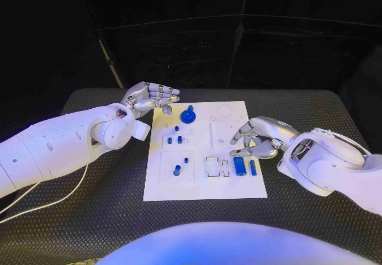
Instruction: Assemble the parts on the task board
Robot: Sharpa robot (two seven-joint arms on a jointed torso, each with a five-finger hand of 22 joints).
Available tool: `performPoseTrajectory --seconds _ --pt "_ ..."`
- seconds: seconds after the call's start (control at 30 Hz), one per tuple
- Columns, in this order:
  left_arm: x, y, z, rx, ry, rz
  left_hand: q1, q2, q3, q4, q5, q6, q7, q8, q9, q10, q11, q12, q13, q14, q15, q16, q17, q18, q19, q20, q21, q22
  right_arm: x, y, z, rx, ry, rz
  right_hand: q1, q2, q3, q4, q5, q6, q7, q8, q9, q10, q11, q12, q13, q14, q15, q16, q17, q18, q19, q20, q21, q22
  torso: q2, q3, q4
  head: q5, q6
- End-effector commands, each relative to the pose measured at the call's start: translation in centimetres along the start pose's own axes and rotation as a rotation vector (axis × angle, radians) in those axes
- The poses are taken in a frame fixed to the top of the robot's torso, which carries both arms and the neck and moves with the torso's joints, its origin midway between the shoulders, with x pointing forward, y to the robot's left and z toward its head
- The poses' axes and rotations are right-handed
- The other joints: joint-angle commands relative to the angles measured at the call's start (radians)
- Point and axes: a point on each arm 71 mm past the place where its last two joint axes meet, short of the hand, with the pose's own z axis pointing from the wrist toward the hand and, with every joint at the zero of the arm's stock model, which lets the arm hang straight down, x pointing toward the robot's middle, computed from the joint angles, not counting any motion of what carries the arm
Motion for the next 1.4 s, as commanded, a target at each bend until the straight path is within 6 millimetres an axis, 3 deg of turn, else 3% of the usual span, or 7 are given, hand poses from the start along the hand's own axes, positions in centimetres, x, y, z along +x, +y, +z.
performPoseTrajectory --seconds 0.03,0.17,0.33,0.5,0.87,1.1,1.4 --pt "0.0 -0.2 0.0 0.006 0.004 -0.005 0.0 0.009 0.0 -0.008 -0.003 -0.007 0.0 0.0 0.0 -0.005 0.001 0.003 0.001 -0.005 -0.002 -0.007 -0.002 0.013 -0.004 0.001 -0.006 -0.001 -0.1 -1.9 -0.5 0.204 0.024 -0.023 -0.077 -0.014 -0.064 0.079 0.048 -0.016 -0.006 0.022 0.01 0.002 0.003 0.156 0.182 0.066 -0.001 0.024 0.042 -0.01 0.012 -0.002 0.017 0.027 0.0 0.0015 -0.0032 -0.017 0.001" --pt "-0.1 -0.2 -0.1 0.005 0.003 -0.005 0.0 0.009 0.0 -0.008 -0.003 -0.007 0.0 0.0 0.0 -0.005 0.001 0.003 0.001 -0.005 -0.002 -0.007 -0.002 0.013 -0.004 0.001 -0.006 -0.001 0.0 -2.8 -0.8 0.292 0.026 -0.036 -0.103 0.013 -0.128 0.095 0.042 -0.048 -0.007 0.081 0.035 -0.041 0.005 0.311 0.377 0.066 0.001 0.038 0.063 -0.013 0.016 0.0 0.032 0.049 0.0 0.0019 -0.007 -0.021 0.0" --pt "-0.1 -0.2 -0.1 0.005 0.003 -0.005 0.0 0.009 0.0 -0.008 -0.003 -0.007 0.0 0.0 0.0 -0.005 0.001 0.003 0.001 -0.005 -0.002 -0.007 -0.002 0.013 -0.004 0.001 -0.006 -0.001 0.8 -3.2 -1.1 0.348 0.048 -0.036 -0.123 0.004 -0.152 0.098 0.045 -0.064 -0.006 0.118 0.051 -0.031 0.004 0.385 0.481 0.068 0.001 0.047 0.08 -0.016 0.023 0.002 0.045 0.071 -0.001 0.0005 -0.0067 -0.031 0.0" --pt "-0.1 -0.2 -0.1 0.006 0.004 -0.005 0.0 0.009 0.0 -0.008 -0.003 -0.007 0.0 0.0 0.0 -0.005 0.001 0.003 0.001 -0.005 -0.002 -0.007 -0.002 0.013 -0.004 0.001 -0.006 -0.001 2.5 -3.2 -1.2 0.37 0.088 -0.025 -0.134 0.002 -0.158 0.099 0.047 -0.073 -0.008 0.142 0.061 -0.027 0.004 0.417 0.529 0.07 0.001 0.052 0.092 -0.017 0.026 0.002 0.052 0.083 -0.001 0.001 -0.0014 -0.036 0.0" --pt "-0.2 -0.2 -0.2 0.004 0.002 -0.004 0.0 0.009 0.0 -0.008 -0.003 -0.007 0.0 0.0 0.0 -0.005 0.001 0.003 0.001 -0.005 -0.002 -0.007 -0.002 0.013 -0.004 0.001 -0.006 -0.001 4.7 -2.8 -0.8 0.376 0.152 -0.015 -0.146 0.005 -0.161 0.099 0.047 -0.072 -0.017 0.193 0.088 -0.015 -0.003 0.46 0.594 0.071 -0.004 0.055 0.098 -0.018 0.025 -0.002 0.056 0.091 0.001 0.0009 -0.0052 -0.03 0.0" --pt "-0.1 -0.2 -0.1 0.005 0.005 -0.005 0.0 0.009 0.0 -0.008 -0.003 -0.007 0.0 0.0 0.0 -0.005 0.001 0.003 0.001 -0.005 -0.002 -0.007 -0.002 0.013 -0.004 0.001 -0.006 -0.001 5.6 -2.5 -0.3 0.363 0.162 -0.019 -0.144 0.009 -0.159 0.098 0.053 -0.074 -0.019 0.21 0.099 -0.01 -0.005 0.473 0.615 0.071 -0.006 0.057 0.1 -0.018 0.025 -0.003 0.057 0.092 0.0 0.0007 -0.0027 -0.031 0.0" --pt "-0.2 -0.2 -0.2 0.004 0.003 -0.004 0.0 0.009 0.0 -0.008 -0.003 -0.007 0.0 0.0 0.0 -0.005 0.001 0.003 0.001 -0.005 -0.002 -0.007 -0.002 0.013 -0.004 0.001 -0.006 -0.001 6.5 -2.6 0.2 0.364 0.183 -0.024 -0.089 0.051 -0.141 0.093 0.112 -0.075 -0.031 0.266 0.138 0.016 -0.016 0.524 0.688 0.074 -0.014 0.066 0.12 -0.021 0.032 -0.011 0.069 0.113 0.0 0.0001 -0.0024 -0.028 0.0"
